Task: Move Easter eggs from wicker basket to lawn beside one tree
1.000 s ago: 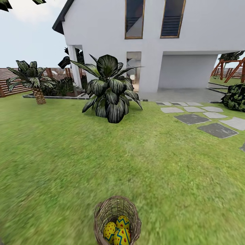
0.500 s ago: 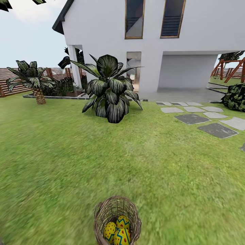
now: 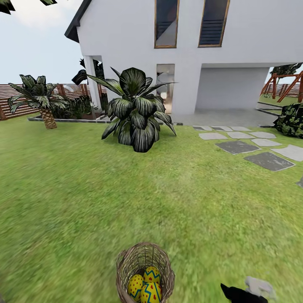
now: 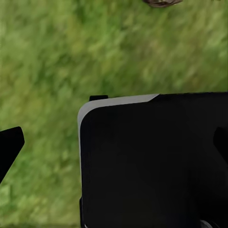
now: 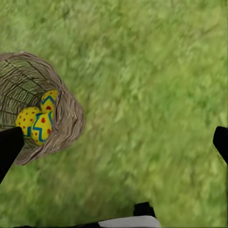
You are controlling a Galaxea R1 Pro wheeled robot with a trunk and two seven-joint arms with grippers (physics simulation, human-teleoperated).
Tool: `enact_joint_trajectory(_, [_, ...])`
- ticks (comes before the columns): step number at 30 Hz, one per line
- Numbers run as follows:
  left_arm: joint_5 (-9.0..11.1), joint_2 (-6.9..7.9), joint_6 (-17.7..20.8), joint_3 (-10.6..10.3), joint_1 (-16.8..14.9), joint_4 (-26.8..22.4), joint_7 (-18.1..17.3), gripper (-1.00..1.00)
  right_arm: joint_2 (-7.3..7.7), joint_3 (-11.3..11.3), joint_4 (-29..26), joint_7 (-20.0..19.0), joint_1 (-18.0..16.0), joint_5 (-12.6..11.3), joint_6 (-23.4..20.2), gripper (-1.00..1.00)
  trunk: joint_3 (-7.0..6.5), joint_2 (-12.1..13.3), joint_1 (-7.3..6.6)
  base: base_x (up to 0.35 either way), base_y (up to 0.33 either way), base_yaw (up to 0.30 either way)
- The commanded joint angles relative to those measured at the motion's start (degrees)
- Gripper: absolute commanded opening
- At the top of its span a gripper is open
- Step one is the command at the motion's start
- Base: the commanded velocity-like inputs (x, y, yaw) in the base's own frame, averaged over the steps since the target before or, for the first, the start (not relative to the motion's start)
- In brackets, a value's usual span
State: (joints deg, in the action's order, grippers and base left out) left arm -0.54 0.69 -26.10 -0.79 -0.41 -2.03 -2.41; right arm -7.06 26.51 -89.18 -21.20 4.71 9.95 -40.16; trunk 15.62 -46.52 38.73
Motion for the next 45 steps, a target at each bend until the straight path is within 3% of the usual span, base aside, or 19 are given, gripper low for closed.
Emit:
enact_joint_trajectory(1, [-0.01,0.02,-0.18,-0.02,-0.02,0.03,-0.14,1.0,-0.08,-1.46,0.48,1.07,-1.0,0.92,-0.47,1.0,0.07,-0.06,0.01,0.0,0.0,0.0])
enact_joint_trajectory(2, [0.06,0.02,-0.18,-0.07,-0.02,0.02,-0.14,1.0,-0.15,-3.96,1.95,3.82,-2.73,1.02,-1.03,1.0,0.07,-0.06,0.01,0.0,0.0,0.0])
enact_joint_trajectory(6, [0.29,0.1,-0.18,-0.16,-0.02,-0.04,-0.14,1.0,-0.27,-7.42,7.79,8.81,-7.61,1.0,-1.72,1.0,0.07,-0.06,0.01,0.0,0.0,0.0])
enact_joint_trajectory(12, [0.49,0.28,-0.18,-0.17,-0.13,-0.27,-0.1,1.0,-0.55,-8.89,20.21,14.52,-16.4,-1.71,-1.64,1.0,0.07,-0.06,0.01,0.0,0.0,0.0])
enact_joint_trajectory(17, [0.53,0.35,-0.09,-0.11,-0.61,-2.79,-0.11,1.0,-0.96,-9.23,25.96,16.86,-19.33,-5.19,-0.92,1.0,0.07,-0.06,0.01,0.0,0.0,0.0])
enact_joint_trajectory(24, [0.31,0.53,2.85,-0.03,-0.47,-14.05,-0.14,1.0,-1.02,-9.43,38.8,20.84,-24.18,-6.73,5.96,1.0,0.07,-0.06,0.01,0.0,0.0,0.0])
enact_joint_trajectory(26, [0.33,1.13,5.12,-0.02,-0.21,-17.78,-0.16,1.0,-1.02,-9.44,40.95,21.83,-24.94,-6.83,7.73,1.0,0.07,-0.06,0.01,0.0,0.0,0.0])
enact_joint_trajectory(27, [0.44,2.11,7.58,-0.01,0.11,-21.48,-0.23,1.0,-1.02,-9.45,42.36,22.46,-25.46,-6.91,8.93,1.0,0.07,-0.06,0.01,0.0,0.0,0.0])
enact_joint_trajectory(31, [0.54,4.06,13.36,0.04,1.06,-30.61,-0.36,1.0,-1.02,-9.46,44.27,23.28,-26.55,-7.01,10.51,1.0,0.07,-0.06,0.01,0.0,0.0,0.0])
enact_joint_trajectory(37, [0.82,4.66,19.76,0.14,1.61,-40.14,-0.4,1.0,-1.05,-9.42,45.07,23.54,-27.37,-8.11,10.97,1.0,0.07,-0.06,0.01,0.0,0.0,0.0])
enact_joint_trajectory(41, [1.38,4.84,23.67,0.18,2.14,-44.86,-0.4,1.0,-1.0,-9.43,46.3,23.63,-28.29,-8.99,11.05,1.0,0.07,-0.06,0.01,0.0,0.0,0.0])
enact_joint_trajectory(45, [1.62,5.36,25.86,0.22,2.62,-46.99,-0.46,1.0,-0.88,-9.36,51.01,23.7,-30.49,-9.28,11.22,1.0,0.07,-0.06,0.01,0.0,0.0,0.0])
